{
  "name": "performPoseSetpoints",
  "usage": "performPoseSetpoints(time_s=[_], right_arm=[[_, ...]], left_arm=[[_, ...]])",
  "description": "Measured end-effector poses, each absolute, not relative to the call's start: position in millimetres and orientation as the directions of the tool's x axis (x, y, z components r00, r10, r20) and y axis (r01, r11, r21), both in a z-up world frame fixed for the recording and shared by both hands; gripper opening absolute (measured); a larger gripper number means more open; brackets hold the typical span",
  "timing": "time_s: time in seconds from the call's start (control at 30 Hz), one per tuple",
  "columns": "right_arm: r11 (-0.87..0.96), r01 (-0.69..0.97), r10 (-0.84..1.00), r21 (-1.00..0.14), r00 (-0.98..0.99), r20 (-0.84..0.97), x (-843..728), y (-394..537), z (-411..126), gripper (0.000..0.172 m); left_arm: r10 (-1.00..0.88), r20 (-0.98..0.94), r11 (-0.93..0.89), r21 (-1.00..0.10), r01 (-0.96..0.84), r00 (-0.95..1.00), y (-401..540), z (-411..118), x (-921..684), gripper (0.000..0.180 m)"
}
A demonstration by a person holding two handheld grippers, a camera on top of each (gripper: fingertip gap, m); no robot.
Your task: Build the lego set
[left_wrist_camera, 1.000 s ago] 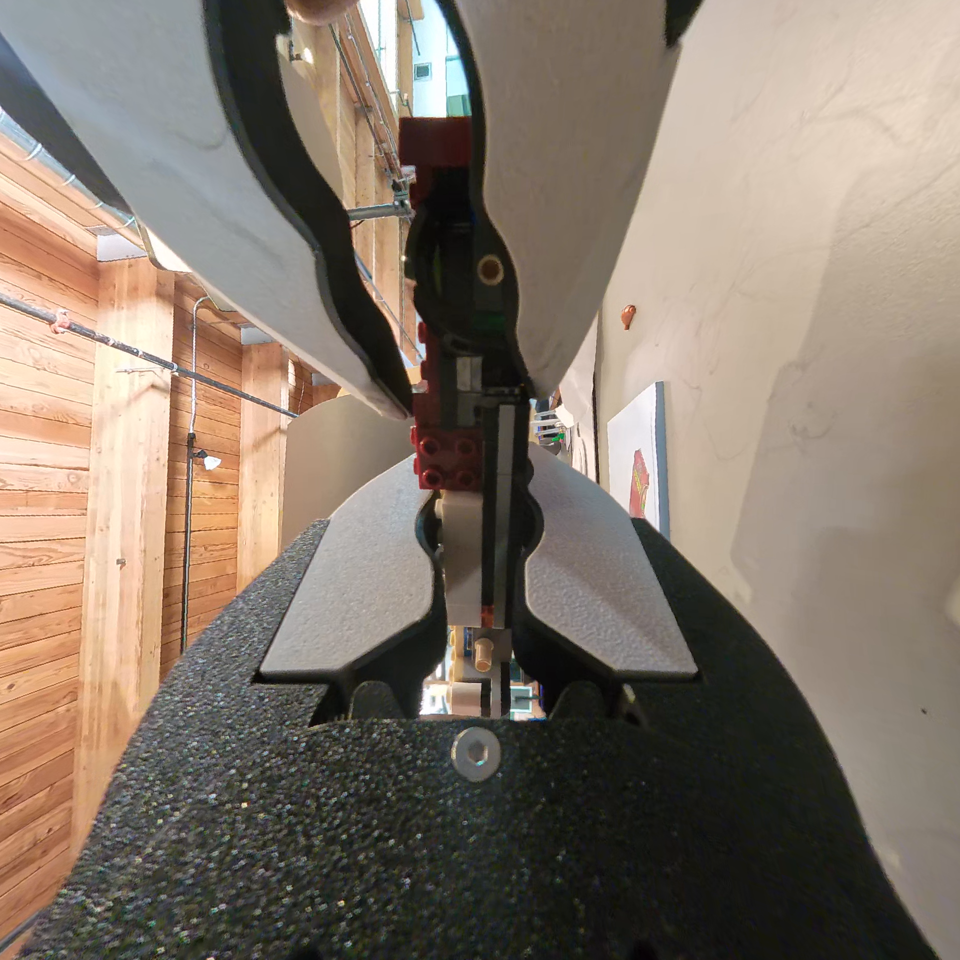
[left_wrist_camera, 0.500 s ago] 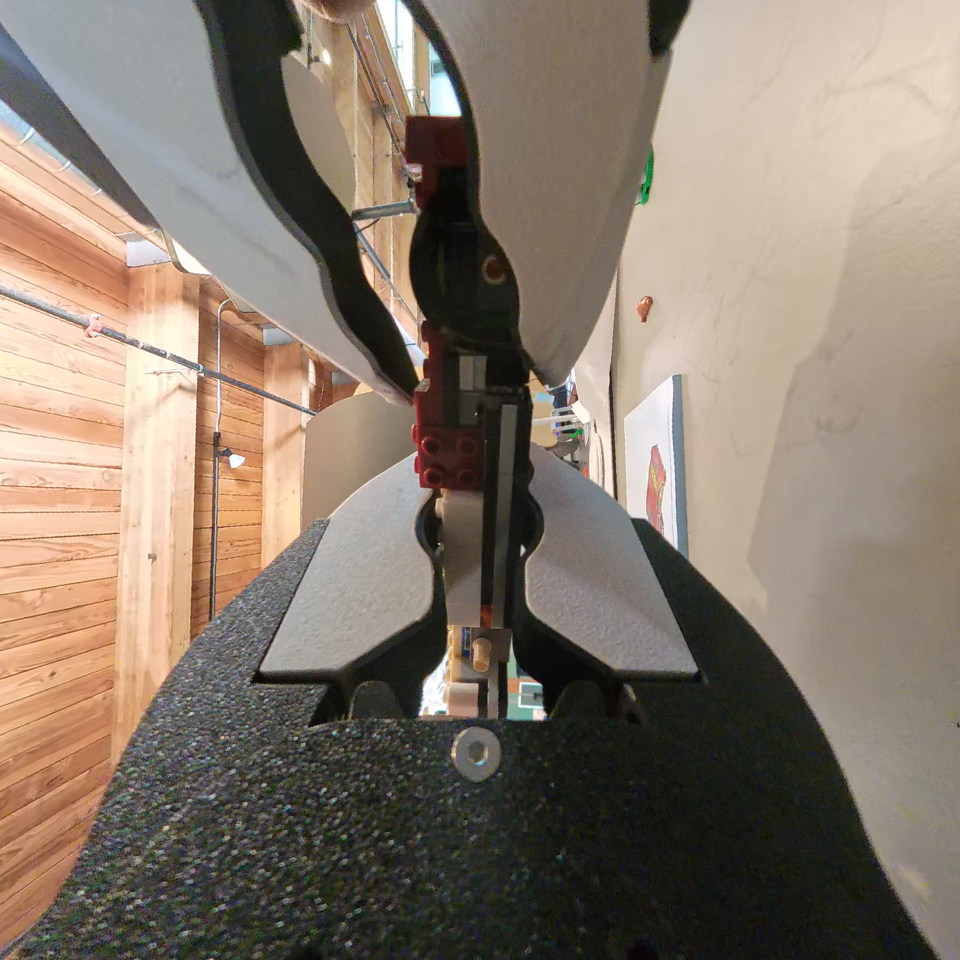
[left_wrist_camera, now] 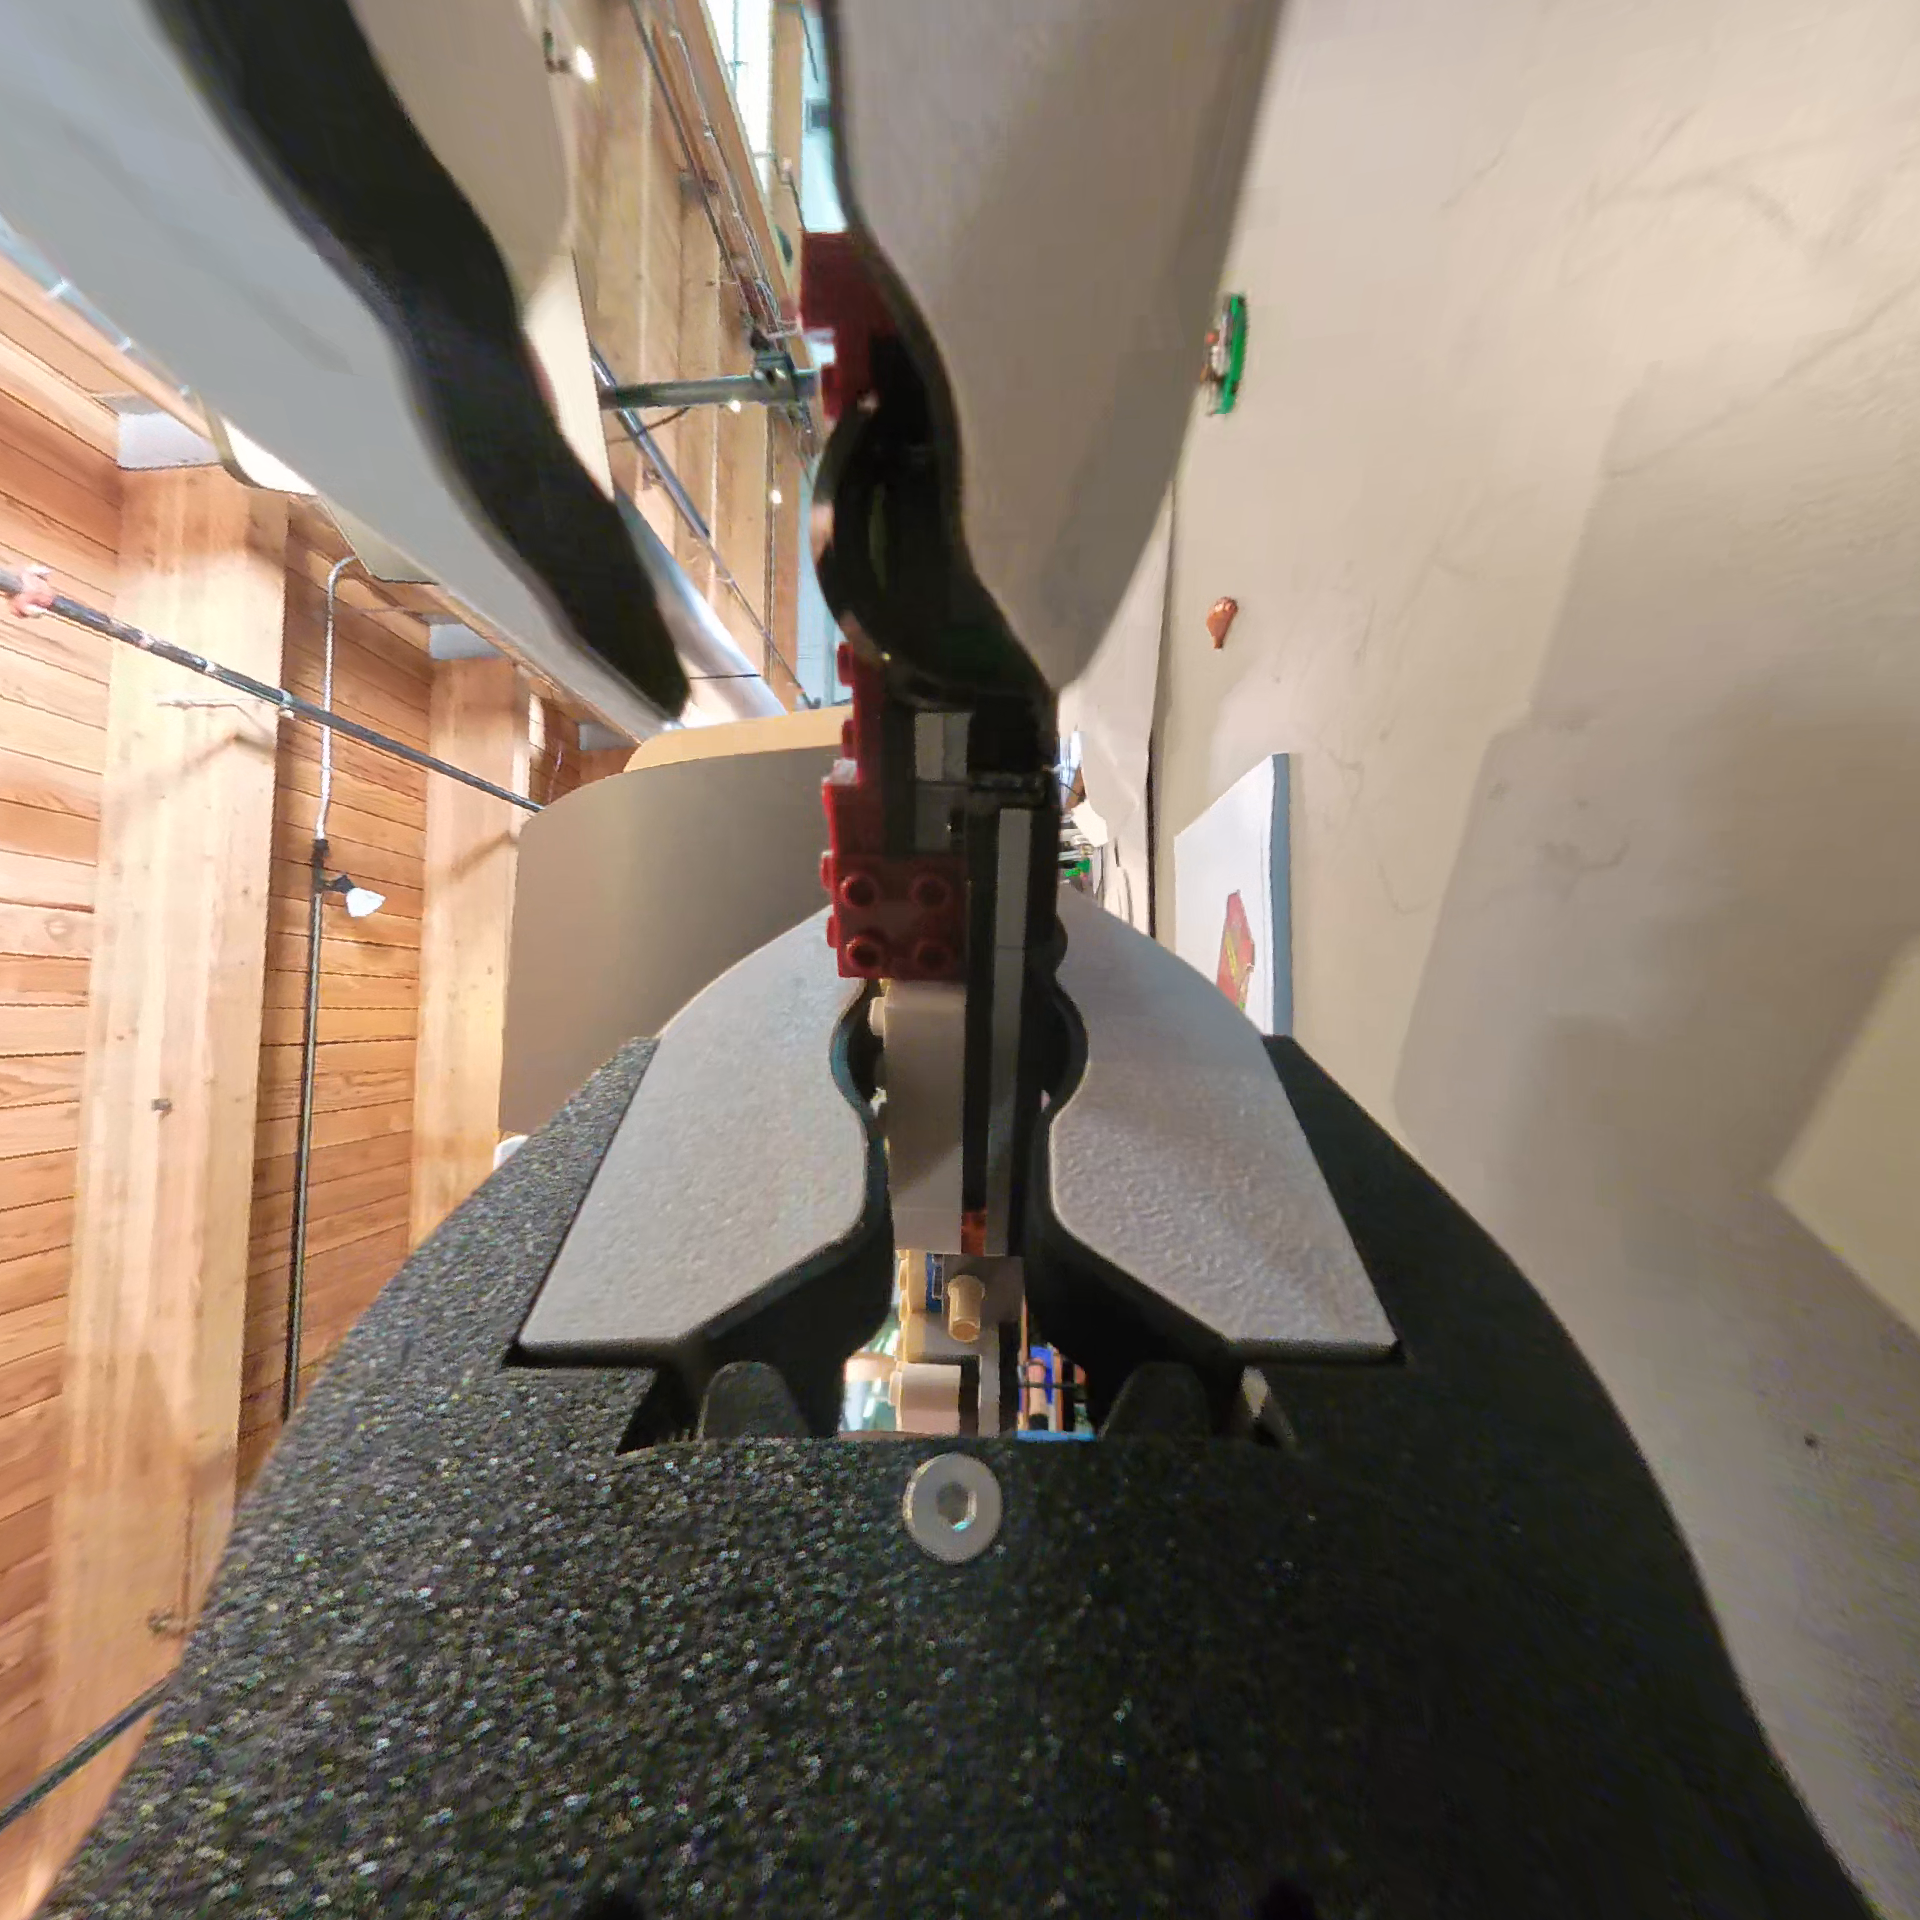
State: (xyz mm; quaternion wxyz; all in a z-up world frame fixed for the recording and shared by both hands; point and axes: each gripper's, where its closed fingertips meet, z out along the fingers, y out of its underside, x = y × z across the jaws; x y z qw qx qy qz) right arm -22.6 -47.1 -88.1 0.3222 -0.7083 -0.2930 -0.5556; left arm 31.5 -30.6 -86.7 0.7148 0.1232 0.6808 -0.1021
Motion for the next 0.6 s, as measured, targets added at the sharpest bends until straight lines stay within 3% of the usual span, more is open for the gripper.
performPoseSetpoints(time_s=[0.3, 0.6], right_arm=[[-0.691, 0.576, -0.079, -0.438, 0.542, 0.837, -29.9, -126.0, -97.3, 0.044], [-0.803, 0.299, -0.085, -0.516, 0.799, 0.595, -37.0, -195.4, -146.8, 0.039]], left_arm=[[0.022, -1.0, 0.943, 0.028, 0.333, 0.021, -38.9, -94.1, 37.6, 0.025], [0.013, -1.0, 0.928, 0.007, 0.373, -0.012, -47.2, -102.6, 34.8, 0.025]])
